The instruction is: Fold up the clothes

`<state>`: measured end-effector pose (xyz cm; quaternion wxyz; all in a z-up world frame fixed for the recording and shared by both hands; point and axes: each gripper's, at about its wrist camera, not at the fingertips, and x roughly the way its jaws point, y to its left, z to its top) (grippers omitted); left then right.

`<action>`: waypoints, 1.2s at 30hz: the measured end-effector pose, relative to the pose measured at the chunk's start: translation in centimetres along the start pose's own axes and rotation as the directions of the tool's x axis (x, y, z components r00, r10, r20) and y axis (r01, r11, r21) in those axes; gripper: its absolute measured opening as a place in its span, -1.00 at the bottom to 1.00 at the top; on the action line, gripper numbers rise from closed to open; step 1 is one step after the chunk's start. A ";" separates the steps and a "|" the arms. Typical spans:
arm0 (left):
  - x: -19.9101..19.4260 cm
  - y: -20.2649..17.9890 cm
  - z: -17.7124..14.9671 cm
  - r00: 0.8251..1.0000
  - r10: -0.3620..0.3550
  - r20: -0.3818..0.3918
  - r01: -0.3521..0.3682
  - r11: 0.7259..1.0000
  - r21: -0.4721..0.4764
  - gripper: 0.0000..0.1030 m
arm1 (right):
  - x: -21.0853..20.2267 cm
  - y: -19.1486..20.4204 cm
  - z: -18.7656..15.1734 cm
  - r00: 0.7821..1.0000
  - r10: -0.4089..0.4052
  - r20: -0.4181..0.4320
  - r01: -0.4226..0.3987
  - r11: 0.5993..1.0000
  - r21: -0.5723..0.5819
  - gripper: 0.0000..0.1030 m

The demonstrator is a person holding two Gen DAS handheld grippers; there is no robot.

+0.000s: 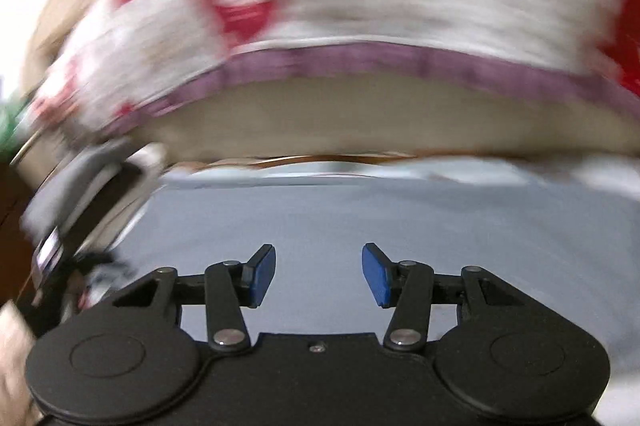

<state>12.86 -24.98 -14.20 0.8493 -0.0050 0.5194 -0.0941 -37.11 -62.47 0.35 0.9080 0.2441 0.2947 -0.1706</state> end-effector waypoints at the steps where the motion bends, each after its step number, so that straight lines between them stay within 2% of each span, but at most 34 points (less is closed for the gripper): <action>1: -0.9 -1.0 0.7 1.000 0.008 0.010 -0.009 0.997 0.079 -0.90 | 1.0 2.2 0.6 0.999 0.035 -0.018 -0.036 0.997 -0.069 0.06; 3: -2.7 -2.7 1.3 0.999 0.005 0.051 -0.016 0.976 0.217 -0.90 | 3.5 7.0 0.9 0.992 0.107 -0.074 -0.120 0.972 -0.204 0.06; 5: -3.9 -3.4 1.6 0.998 -0.029 0.064 0.010 0.958 0.287 -0.90 | 6.2 11.5 0.7 0.974 0.173 -0.143 -0.211 0.922 -0.324 0.06; 7: -4.3 -2.3 1.9 0.993 -0.092 0.069 0.073 0.966 0.248 -0.90 | 9.8 16.2 -0.7 0.957 0.201 -0.209 -0.272 0.870 -0.410 0.06; 9: -3.9 -0.1 2.0 0.984 -0.164 0.064 0.154 0.979 0.134 -0.90 | 13.3 20.3 -2.8 0.945 0.196 -0.261 -0.306 0.814 -0.495 0.06; 11: -3.0 2.3 2.2 0.973 -0.225 0.047 0.226 0.974 -0.010 -0.90 | 16.5 23.7 -5.7 0.942 0.166 -0.293 -0.312 0.758 -0.573 0.06; 12: -2.7 3.3 2.4 0.964 -0.261 0.044 0.264 0.962 -0.073 -0.90 | 18.1 25.0 -7.3 0.941 0.131 -0.312 -0.305 0.730 -0.611 0.05; 13: -2.4 4.3 2.6 0.956 -0.290 0.040 0.293 0.948 -0.127 -0.90 | 18.6 25.4 -8.8 0.950 0.080 -0.301 -0.268 0.702 -0.660 0.04; 14: -2.4 4.9 2.7 0.946 -0.322 0.043 0.325 0.932 -0.163 -0.90 | 19.2 25.8 -10.3 0.957 0.030 -0.287 -0.232 0.669 -0.706 -0.07; 16: -2.5 6.1 2.8 0.922 -0.385 0.052 0.386 0.893 -0.232 -0.90 | 20.3 26.7 -13.2 0.966 -0.069 -0.249 -0.161 0.593 -0.789 -0.06; 17: -2.6 6.7 2.9 0.908 -0.415 0.059 0.415 0.870 -0.266 -0.90 | 20.6 26.3 -13.8 0.969 -0.128 -0.211 -0.101 0.575 -0.812 -0.05; 19: -2.8 7.3 2.8 0.891 -0.450 0.063 0.446 0.841 -0.305 -0.90 | 21.0 25.6 -14.8 0.961 -0.226 -0.161 -0.013 0.543 -0.840 -0.05; 22: -2.3 7.3 2.8 0.886 -0.460 0.061 0.453 0.828 -0.329 -0.90 | 21.6 24.7 -14.9 0.932 -0.340 -0.122 0.078 0.519 -0.851 -0.02; 25: -1.8 7.5 3.1 0.866 -0.494 0.076 0.486 0.798 -0.356 -0.90 | 22.2 24.3 -14.0 0.921 -0.353 -0.166 0.067 0.562 -0.825 0.04; 26: -1.6 7.6 3.2 0.859 -0.506 0.082 0.498 0.787 -0.364 -0.90 | 22.2 24.2 -13.8 0.919 -0.360 -0.164 0.074 0.564 -0.823 0.02; 27: -1.7 7.7 3.3 0.856 -0.510 0.086 0.504 0.784 -0.364 -0.90 | 22.2 24.1 -13.6 0.921 -0.351 -0.168 0.068 0.569 -0.820 -0.09; 28: -1.8 7.6 3.3 0.860 -0.503 0.088 0.499 0.791 -0.354 -0.90 | 22.0 23.9 -13.4 0.924 -0.346 -0.162 0.070 0.571 -0.818 -0.74; 29: -2.0 7.5 3.3 0.864 -0.496 0.090 0.494 0.799 -0.343 -0.90 | 21.5 23.6 -12.5 0.932 -0.332 -0.146 0.076 0.574 -0.815 -0.84; 31: -2.4 7.3 3.4 0.872 -0.480 0.095 0.484 0.817 -0.314 -0.90 | 20.4 22.9 -10.8 0.946 -0.303 -0.115 0.089 0.582 -0.808 -0.87; 33: -3.0 6.9 3.4 0.877 -0.469 0.105 0.479 0.835 -0.271 -0.90 | 18.4 21.8 -7.9 0.968 -0.232 -0.091 0.084 0.646 -0.759 -0.88; 36: -3.7 5.7 3.6 0.875 -0.465 0.135 0.484 0.853 -0.196 -0.90 | 16.2 19.2 -3.3 0.989 -0.108 -0.098 0.020 0.765 -0.644 -0.88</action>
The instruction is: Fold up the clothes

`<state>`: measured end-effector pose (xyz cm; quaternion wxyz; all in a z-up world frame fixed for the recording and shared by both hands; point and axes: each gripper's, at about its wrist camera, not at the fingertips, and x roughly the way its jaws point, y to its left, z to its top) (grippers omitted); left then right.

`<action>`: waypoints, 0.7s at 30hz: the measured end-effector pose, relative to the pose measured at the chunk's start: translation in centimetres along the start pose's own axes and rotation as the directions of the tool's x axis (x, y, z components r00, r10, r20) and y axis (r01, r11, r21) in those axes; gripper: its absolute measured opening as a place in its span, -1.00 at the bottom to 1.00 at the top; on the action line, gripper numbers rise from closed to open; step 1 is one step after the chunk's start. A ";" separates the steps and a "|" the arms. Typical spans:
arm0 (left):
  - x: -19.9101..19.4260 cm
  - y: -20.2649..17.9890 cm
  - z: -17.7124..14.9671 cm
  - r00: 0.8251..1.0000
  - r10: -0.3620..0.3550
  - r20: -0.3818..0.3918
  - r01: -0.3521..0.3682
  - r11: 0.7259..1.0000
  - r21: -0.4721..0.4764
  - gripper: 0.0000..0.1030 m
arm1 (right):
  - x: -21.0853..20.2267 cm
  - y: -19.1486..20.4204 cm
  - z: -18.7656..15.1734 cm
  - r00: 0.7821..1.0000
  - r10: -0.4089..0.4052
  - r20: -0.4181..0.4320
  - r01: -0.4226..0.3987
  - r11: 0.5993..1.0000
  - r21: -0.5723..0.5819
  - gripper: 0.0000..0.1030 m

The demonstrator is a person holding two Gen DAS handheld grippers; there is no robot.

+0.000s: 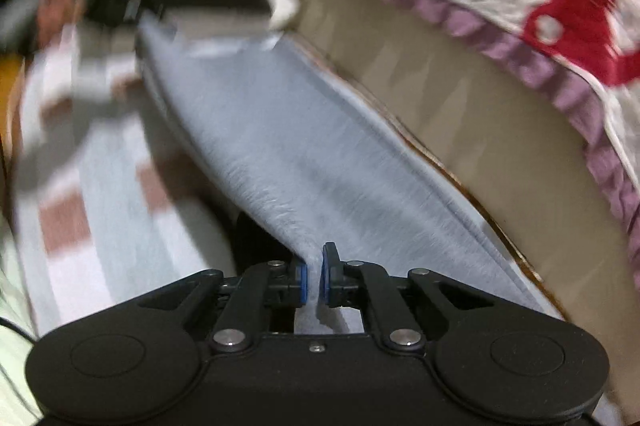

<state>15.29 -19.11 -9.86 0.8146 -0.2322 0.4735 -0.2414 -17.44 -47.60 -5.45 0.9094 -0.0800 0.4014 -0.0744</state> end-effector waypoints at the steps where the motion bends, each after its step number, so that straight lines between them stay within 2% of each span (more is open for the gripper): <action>1: 0.1 -0.7 -0.1 1.000 0.000 0.016 0.000 1.000 0.031 -0.90 | 0.0 -1.5 0.1 1.000 0.026 0.007 -0.026 0.999 0.036 -0.88; 4: 1.0 -3.1 -0.2 0.998 0.016 0.059 -0.024 0.990 0.137 -0.89 | 1.0 -4.8 0.1 0.997 0.077 0.011 -0.078 0.992 0.100 -0.88; 6: 2.5 -5.3 -0.2 0.997 0.035 0.072 -0.051 0.973 0.226 -0.90 | 3.1 -6.5 0.5 0.996 0.093 -0.010 -0.091 0.986 0.140 -0.88; 8: 4.5 -6.9 -0.1 0.997 0.055 0.057 -0.069 0.952 0.299 -0.89 | 5.1 -8.2 0.4 0.996 0.089 -0.025 -0.083 0.978 0.190 -0.88; 10: 6.8 -7.8 0.0 0.996 0.082 0.035 -0.089 0.934 0.345 -0.89 | 7.4 -8.6 -0.1 0.999 0.043 -0.029 -0.036 0.981 0.190 -0.83; 11: 7.8 -8.0 -0.3 0.994 0.101 0.033 -0.106 0.925 0.364 -0.89 | 8.8 -8.5 -0.2 0.999 0.013 -0.031 -0.007 0.981 0.196 -0.58; 12: 8.8 -8.2 -0.6 0.992 0.119 0.032 -0.122 0.915 0.384 -0.89 | 9.7 -9.1 -0.9 0.998 -0.001 -0.059 0.015 0.970 0.244 -0.44; 13: 9.7 -8.1 -1.2 0.990 0.136 0.038 -0.140 0.905 0.402 -0.89 | 10.5 -9.6 -1.6 0.996 -0.014 -0.087 0.038 0.956 0.291 -0.39; 16: 10.9 -7.8 -2.0 0.986 0.163 0.041 -0.165 0.887 0.430 -0.89 | 10.8 -11.2 -3.0 0.991 0.000 -0.134 0.049 0.932 0.358 -0.36; 21: 11.1 -7.6 -1.7 0.987 0.160 0.027 -0.155 0.882 0.445 -0.89 | 7.5 -14.1 -3.6 0.987 0.056 -0.151 0.024 0.876 0.482 -0.29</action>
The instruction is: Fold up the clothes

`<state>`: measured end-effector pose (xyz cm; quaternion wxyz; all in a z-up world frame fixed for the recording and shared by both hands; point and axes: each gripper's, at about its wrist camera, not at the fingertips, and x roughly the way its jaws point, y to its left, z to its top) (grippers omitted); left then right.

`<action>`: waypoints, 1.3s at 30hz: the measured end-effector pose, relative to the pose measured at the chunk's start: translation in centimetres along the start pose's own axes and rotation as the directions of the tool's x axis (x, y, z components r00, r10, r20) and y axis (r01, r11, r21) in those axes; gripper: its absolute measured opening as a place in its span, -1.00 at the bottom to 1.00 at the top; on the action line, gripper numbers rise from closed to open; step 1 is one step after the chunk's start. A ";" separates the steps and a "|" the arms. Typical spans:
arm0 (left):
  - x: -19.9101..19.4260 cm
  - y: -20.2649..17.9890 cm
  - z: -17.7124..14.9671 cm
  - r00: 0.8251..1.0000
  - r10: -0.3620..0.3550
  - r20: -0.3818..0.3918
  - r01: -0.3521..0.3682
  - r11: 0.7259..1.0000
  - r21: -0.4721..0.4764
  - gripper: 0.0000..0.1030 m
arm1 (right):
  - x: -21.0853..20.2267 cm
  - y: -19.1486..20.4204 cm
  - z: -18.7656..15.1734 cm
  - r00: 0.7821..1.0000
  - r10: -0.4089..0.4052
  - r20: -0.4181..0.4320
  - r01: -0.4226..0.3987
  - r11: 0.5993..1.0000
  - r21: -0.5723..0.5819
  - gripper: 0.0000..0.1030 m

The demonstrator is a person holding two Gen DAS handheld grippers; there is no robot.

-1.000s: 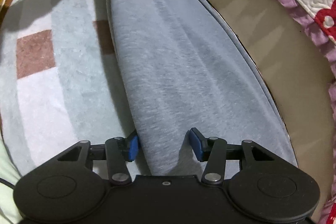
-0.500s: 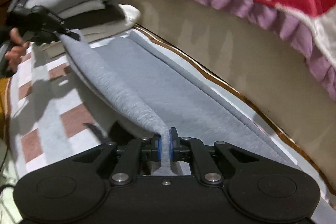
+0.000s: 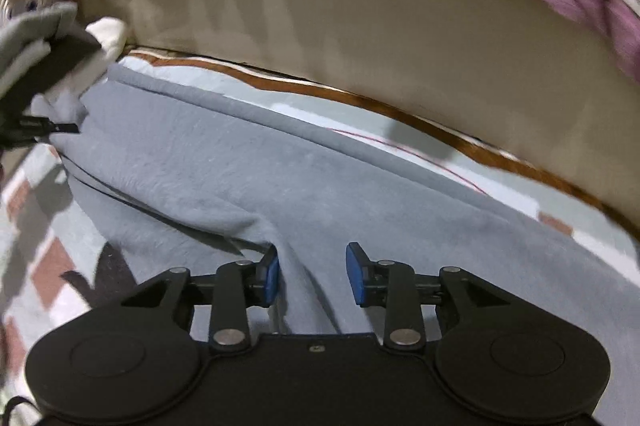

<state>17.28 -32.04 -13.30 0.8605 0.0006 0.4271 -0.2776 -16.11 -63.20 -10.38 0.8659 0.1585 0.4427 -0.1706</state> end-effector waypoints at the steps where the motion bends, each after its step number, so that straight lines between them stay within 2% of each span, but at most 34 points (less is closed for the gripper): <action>1: 0.0 0.0 0.1 1.000 0.002 -0.009 -0.002 1.000 0.004 -0.89 | -0.5 -0.9 -0.5 1.000 0.027 -0.011 -0.027 0.999 0.022 -0.20; 4: 0.0 0.0 0.3 1.000 0.009 -0.010 -0.009 1.000 0.023 -0.88 | -1.7 -2.9 -2.2 0.992 0.120 -0.051 -0.115 0.989 0.089 -0.19; 7: 0.2 -0.7 0.1 0.999 0.040 -0.004 -0.039 0.997 0.067 -0.88 | -1.9 -2.6 -3.2 0.990 0.122 -0.072 -0.115 0.989 0.089 -0.18; 9: 0.3 -0.9 -0.2 0.999 0.052 0.001 -0.052 0.995 0.085 -0.88 | -1.8 -0.9 -3.1 0.988 0.129 -0.089 -0.129 0.992 0.013 -0.14; 11: 0.2 -0.9 -0.3 0.998 0.055 0.006 -0.055 0.994 0.096 -0.88 | -1.2 0.7 -3.0 0.982 0.139 -0.128 -0.143 0.990 -0.022 0.03; 12: 0.1 -0.7 -0.4 0.999 0.053 0.007 -0.054 0.994 0.096 -0.87 | -0.8 1.4 -2.9 0.979 0.136 -0.153 -0.144 0.989 -0.040 0.05; 15: -0.4 0.2 -0.4 0.999 0.037 0.003 -0.037 0.998 0.055 -0.87 | -0.7 4.8 -3.7 0.964 0.019 -0.263 -0.093 0.957 -0.273 0.05; 17: -0.6 0.6 -0.3 1.000 0.023 0.008 -0.024 0.999 0.034 -0.87 | -1.3 5.7 -5.1 0.925 -0.091 -0.369 -0.102 0.876 -0.472 0.05; 21: -0.2 0.3 -0.2 0.999 0.031 0.017 -0.031 0.999 0.033 -0.87 | -2.4 1.7 -6.9 0.858 -0.226 -0.461 -0.050 0.856 -0.514 0.03; 22: -0.2 0.2 -0.3 0.999 0.037 0.020 -0.037 0.999 0.038 -0.87 | -2.5 0.4 -7.3 0.852 -0.219 -0.475 -0.041 0.877 -0.479 -0.05; 23: -0.3 0.1 -0.3 0.999 0.037 0.024 -0.038 0.998 0.042 -0.87 | -2.5 -1.0 -7.7 0.847 -0.212 -0.488 -0.031 0.896 -0.442 -0.37; 24: -0.4 0.1 -0.3 0.999 0.038 0.027 -0.039 0.998 0.045 -0.87 | -2.7 -2.3 -8.0 0.859 -0.233 -0.455 0.023 0.907 -0.421 -0.61; 25: -0.5 0.1 -0.4 0.999 0.038 0.031 -0.039 0.998 0.048 -0.87 | -3.1 -3.3 -8.2 0.877 -0.262 -0.404 0.083 0.909 -0.409 -0.77; 28: -0.8 0.2 -0.3 0.999 0.028 0.044 -0.030 0.999 0.043 -0.87 | -4.6 -5.8 -8.0 0.928 -0.207 -0.309 0.126 0.957 -0.262 -0.81; 29: -0.8 0.3 -0.3 0.999 0.026 0.046 -0.028 0.999 0.038 -0.87 | -4.9 -6.2 -8.1 0.939 -0.193 -0.285 0.128 0.964 -0.233 -0.81; 30: -0.8 0.3 -0.3 0.999 0.024 0.047 -0.026 0.999 0.033 -0.87 | -5.2 -6.2 -8.4 0.948 -0.208 -0.241 0.146 0.957 -0.251 -0.81; 32: -0.6 0.3 -0.5 0.999 0.028 0.042 -0.030 0.999 0.035 -0.87 | -5.5 -6.1 -8.5 0.956 -0.251 -0.149 0.197 0.931 -0.306 -0.81; 35: -0.2 0.0 -0.7 0.998 0.043 0.039 -0.045 0.997 0.057 -0.87 | -5.2 -8.4 -7.3 0.966 -0.244 -0.082 0.225 0.955 -0.193 -0.73; 39: -0.1 -0.4 -1.1 0.997 0.060 0.042 -0.063 0.994 0.088 -0.87 | -3.8 -11.7 -6.3 0.979 -0.185 -0.090 0.180 0.982 -0.061 -0.71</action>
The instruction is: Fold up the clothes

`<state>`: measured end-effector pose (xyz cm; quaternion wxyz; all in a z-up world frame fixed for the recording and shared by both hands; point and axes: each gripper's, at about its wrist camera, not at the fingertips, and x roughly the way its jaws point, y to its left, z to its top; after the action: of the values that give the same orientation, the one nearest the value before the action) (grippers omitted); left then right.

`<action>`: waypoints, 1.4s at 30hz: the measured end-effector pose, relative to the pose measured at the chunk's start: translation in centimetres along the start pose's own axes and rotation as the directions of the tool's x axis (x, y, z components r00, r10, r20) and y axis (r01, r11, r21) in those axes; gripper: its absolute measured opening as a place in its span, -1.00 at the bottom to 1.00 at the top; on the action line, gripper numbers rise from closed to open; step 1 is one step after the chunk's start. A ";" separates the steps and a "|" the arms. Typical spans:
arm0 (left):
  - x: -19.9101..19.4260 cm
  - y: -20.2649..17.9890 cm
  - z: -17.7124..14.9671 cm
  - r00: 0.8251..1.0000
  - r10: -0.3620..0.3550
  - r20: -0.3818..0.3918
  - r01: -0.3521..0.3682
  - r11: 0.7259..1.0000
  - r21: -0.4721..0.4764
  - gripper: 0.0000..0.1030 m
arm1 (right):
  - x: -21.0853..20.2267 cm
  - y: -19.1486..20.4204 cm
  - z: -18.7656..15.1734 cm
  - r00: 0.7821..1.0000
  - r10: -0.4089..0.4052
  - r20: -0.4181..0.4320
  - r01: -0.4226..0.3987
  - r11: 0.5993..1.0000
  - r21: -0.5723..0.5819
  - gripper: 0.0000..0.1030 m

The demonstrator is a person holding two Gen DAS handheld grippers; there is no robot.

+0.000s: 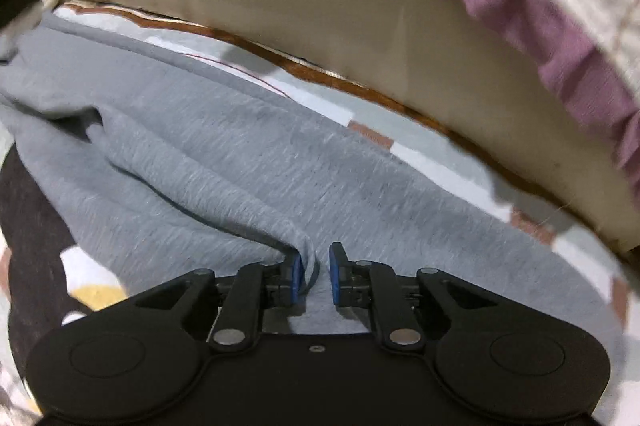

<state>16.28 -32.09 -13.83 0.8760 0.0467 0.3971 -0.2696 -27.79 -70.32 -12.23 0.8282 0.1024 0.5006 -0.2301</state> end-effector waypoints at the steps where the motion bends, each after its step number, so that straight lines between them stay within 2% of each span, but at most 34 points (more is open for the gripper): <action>1: 0.0 0.0 0.0 1.000 0.002 0.000 -0.002 1.000 0.002 -0.87 | 0.3 -0.2 -0.2 1.000 0.017 -0.010 -0.017 1.000 0.014 -0.65; 2: 0.1 0.0 -0.1 1.000 0.001 -0.002 -0.001 1.000 -0.002 -0.87 | 0.7 -0.5 -0.3 0.999 0.034 -0.019 -0.034 0.999 0.028 -0.40; 3: 0.1 0.1 -0.1 1.000 0.002 -0.004 -0.002 1.000 -0.007 -0.87 | 0.6 -0.9 -0.7 0.997 0.075 -0.027 -0.073 0.995 0.073 -0.32; 5: 0.4 0.1 -0.2 1.000 0.004 -0.009 -0.004 1.000 -0.010 -0.87 | -0.6 -2.1 -2.2 0.991 0.135 0.001 -0.133 0.978 0.162 0.14; 7: 0.6 -0.1 -0.4 1.000 0.015 -0.012 -0.015 1.000 -0.001 -0.87 | -1.5 -3.5 -4.1 0.975 0.219 0.027 -0.219 0.948 0.231 0.24; 8: 0.7 -0.2 -0.5 1.000 0.022 -0.012 -0.022 1.000 0.004 -0.87 | -1.8 -4.1 -5.1 0.962 0.270 0.035 -0.269 0.928 0.258 0.26; 10: 0.8 -0.5 -0.7 0.999 0.036 -0.014 -0.036 0.999 0.010 -0.87 | -3.0 -4.4 -6.5 0.949 0.316 0.025 -0.312 0.917 0.248 0.26; 13: 0.9 -0.8 -0.9 0.998 0.053 -0.028 -0.053 0.999 0.004 -0.88 | -5.3 -3.8 -7.9 0.959 0.280 0.039 -0.282 0.945 0.165 0.29; 17: 0.8 -0.7 -1.0 0.998 0.057 -0.039 -0.058 0.998 -0.019 -0.88 | -6.2 -2.9 -9.1 0.969 0.246 -0.009 -0.245 0.969 0.031 0.27; 21: 0.6 -0.3 -1.2 0.998 0.045 -0.038 -0.047 0.997 -0.062 -0.88 | -7.3 -4.1 -10.7 0.969 0.243 0.046 -0.245 0.969 0.039 0.26; 24: 0.7 -0.3 -1.4 0.999 0.044 -0.029 -0.047 0.996 -0.077 -0.87 | -7.6 -4.1 -11.0 0.973 0.210 0.100 -0.212 0.977 0.004 0.26; 29: 0.5 -0.3 -1.5 0.999 0.049 -0.013 -0.050 0.995 -0.090 -0.87 | -4.9 -3.1 -10.3 0.956 0.271 0.110 -0.270 0.962 -0.026 0.28; 31: 0.3 -0.2 -1.5 0.999 0.045 -0.005 -0.045 0.995 -0.090 -0.88 | -4.0 -3.0 -9.9 0.934 0.319 0.159 -0.318 0.948 -0.034 0.24; 33: -0.3 -0.2 -1.4 0.999 0.037 0.008 -0.036 0.996 -0.087 -0.89 | -3.2 -3.1 -9.3 0.931 0.311 0.192 -0.316 0.949 -0.006 -0.02; 34: -0.7 -0.1 -1.2 0.999 0.033 0.016 -0.032 0.996 -0.085 -0.90 | -2.8 -3.1 -9.0 0.929 0.306 0.209 -0.315 0.949 0.008 -0.57; 35: -1.5 0.3 -1.0 1.000 0.018 0.025 -0.015 0.993 -0.115 -0.90 | -2.6 -3.1 -8.7 0.936 0.292 0.197 -0.302 0.953 0.023 -0.76; 37: -3.0 1.0 -0.5 0.999 -0.015 0.044 0.022 0.984 -0.175 -0.90 | -3.8 -3.8 -8.8 0.918 0.306 0.254 -0.338 0.937 0.091 -0.77; 38: -3.9 1.7 -0.3 0.998 -0.033 0.053 0.044 0.975 -0.218 -0.90 | -5.0 -4.4 -9.0 0.902 0.311 0.301 -0.361 0.924 0.126 -0.78; 40: -5.7 2.9 0.1 0.996 -0.058 0.070 0.076 0.956 -0.285 -0.90 | -7.1 -4.3 -9.6 0.881 0.313 0.355 -0.381 0.914 0.140 -0.81; 42: -7.3 3.7 0.2 0.992 -0.045 0.114 0.077 0.952 -0.296 -0.90 | -9.4 -3.7 -10.2 0.866 0.303 0.397 -0.382 0.914 0.135 -0.82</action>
<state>14.36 -25.84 -8.89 0.8841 -0.1133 0.3876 -0.2353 -41.22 -66.82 -8.60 0.9192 0.2317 0.2832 -0.1452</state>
